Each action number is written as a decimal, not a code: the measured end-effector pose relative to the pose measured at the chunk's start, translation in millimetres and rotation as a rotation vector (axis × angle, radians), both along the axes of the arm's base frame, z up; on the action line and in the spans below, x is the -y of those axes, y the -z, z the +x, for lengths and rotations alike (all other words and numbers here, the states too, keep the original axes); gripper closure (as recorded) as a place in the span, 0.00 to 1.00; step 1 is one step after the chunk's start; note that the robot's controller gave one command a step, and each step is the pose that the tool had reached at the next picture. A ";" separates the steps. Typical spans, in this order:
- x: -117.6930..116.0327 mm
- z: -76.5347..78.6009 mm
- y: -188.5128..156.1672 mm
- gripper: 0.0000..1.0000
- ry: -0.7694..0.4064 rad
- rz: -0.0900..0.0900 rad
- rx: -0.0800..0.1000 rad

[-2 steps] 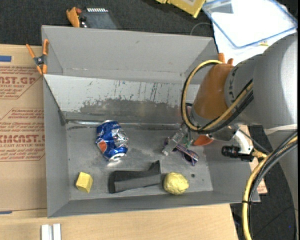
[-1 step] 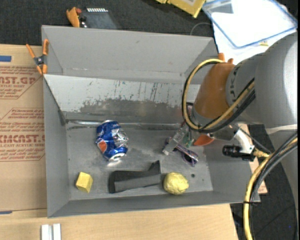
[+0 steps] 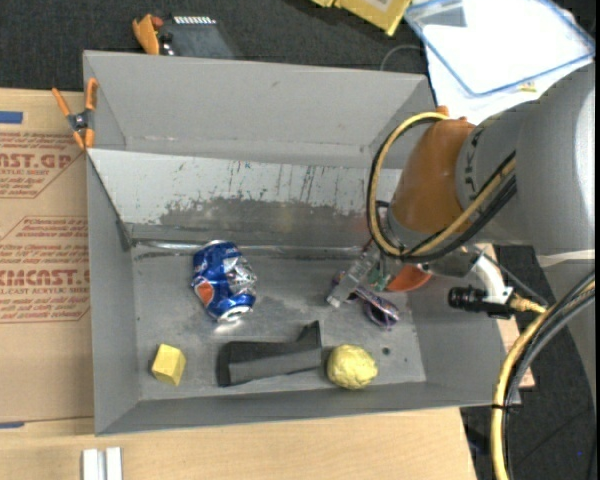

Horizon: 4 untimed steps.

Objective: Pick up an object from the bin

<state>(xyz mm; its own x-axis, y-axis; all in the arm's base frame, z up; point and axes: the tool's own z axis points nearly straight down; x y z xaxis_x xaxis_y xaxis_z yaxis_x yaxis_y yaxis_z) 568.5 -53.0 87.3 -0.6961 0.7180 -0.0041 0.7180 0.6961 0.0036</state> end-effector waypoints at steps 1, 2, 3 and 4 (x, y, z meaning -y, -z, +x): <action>-0.4 0.0 -10.0 1.00 -0.001 0.000 0.000; -0.7 -0.1 -19.9 1.00 -0.002 0.001 0.000; -0.9 -0.3 -30.2 1.00 -0.003 0.001 0.000; -1.2 -2.3 -51.8 1.00 -0.003 0.002 -0.008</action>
Offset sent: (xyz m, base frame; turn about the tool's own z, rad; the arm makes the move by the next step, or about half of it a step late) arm 0.0000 0.0002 0.0230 -0.0010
